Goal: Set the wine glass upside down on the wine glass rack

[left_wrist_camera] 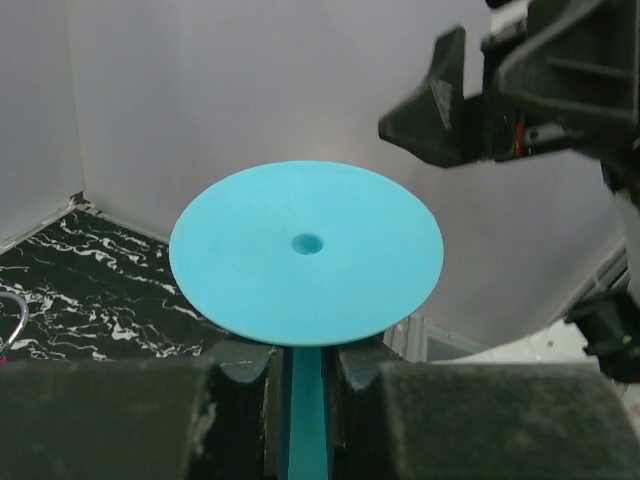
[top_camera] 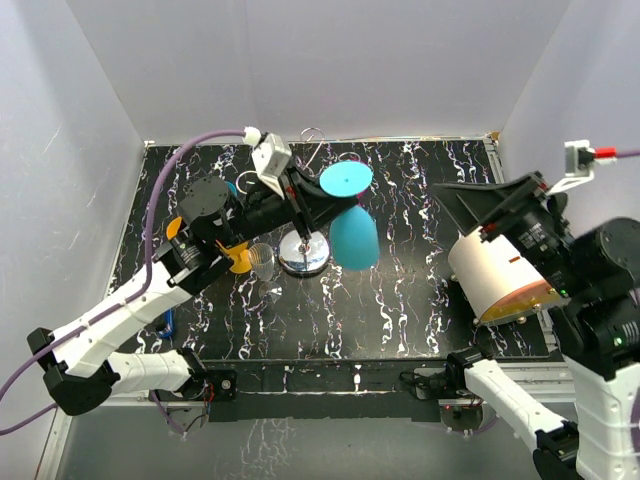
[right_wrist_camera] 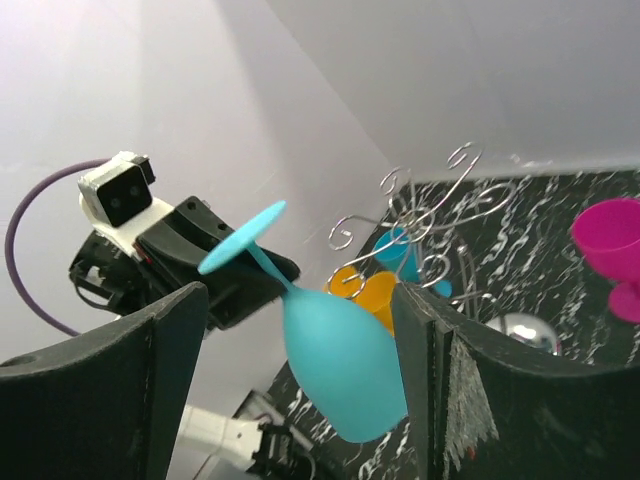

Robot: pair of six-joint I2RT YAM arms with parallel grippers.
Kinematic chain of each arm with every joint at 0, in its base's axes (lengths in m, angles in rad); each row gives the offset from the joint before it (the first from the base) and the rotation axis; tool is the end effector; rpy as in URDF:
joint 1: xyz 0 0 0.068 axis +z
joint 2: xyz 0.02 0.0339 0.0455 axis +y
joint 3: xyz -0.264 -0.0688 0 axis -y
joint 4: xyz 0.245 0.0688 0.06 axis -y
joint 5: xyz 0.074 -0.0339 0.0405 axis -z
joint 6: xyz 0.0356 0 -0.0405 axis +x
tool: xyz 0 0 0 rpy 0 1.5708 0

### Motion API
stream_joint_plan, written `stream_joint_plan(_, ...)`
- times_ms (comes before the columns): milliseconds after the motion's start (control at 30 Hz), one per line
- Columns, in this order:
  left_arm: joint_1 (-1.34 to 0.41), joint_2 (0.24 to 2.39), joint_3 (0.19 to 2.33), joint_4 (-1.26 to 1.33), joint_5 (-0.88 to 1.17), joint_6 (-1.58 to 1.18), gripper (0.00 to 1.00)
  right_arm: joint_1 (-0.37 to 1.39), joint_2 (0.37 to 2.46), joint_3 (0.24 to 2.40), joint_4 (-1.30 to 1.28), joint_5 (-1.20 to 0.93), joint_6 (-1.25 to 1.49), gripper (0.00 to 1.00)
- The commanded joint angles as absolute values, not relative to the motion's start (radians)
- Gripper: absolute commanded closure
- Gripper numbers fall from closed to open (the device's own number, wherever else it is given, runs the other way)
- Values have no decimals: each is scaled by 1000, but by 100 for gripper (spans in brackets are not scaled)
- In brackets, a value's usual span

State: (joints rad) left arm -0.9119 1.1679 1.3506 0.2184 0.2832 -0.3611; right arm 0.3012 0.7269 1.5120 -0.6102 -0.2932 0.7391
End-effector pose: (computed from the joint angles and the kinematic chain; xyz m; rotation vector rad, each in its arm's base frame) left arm 0.1428 -0.2007 0.5021 0.6027 1.1369 -1.2735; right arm 0.0543 0.0276 0.5234 0.0666 1.4883 1.0573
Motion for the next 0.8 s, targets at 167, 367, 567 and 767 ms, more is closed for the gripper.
stream_joint_plan(167,-913,1062,1251,184,468,-62,100,302,817,1459,-539,-629,834,29)
stream_joint_plan(367,-914,1077,1243,166,475,-18,100,302,805,1365,-413,-703,935,30)
stream_joint_plan(567,-913,1095,1240,154,464,-13,100,302,848,1354,-390,-758,989,33)
stream_joint_plan(767,-913,1123,1239,153,444,-14,100,302,870,1272,-267,-825,1104,39)
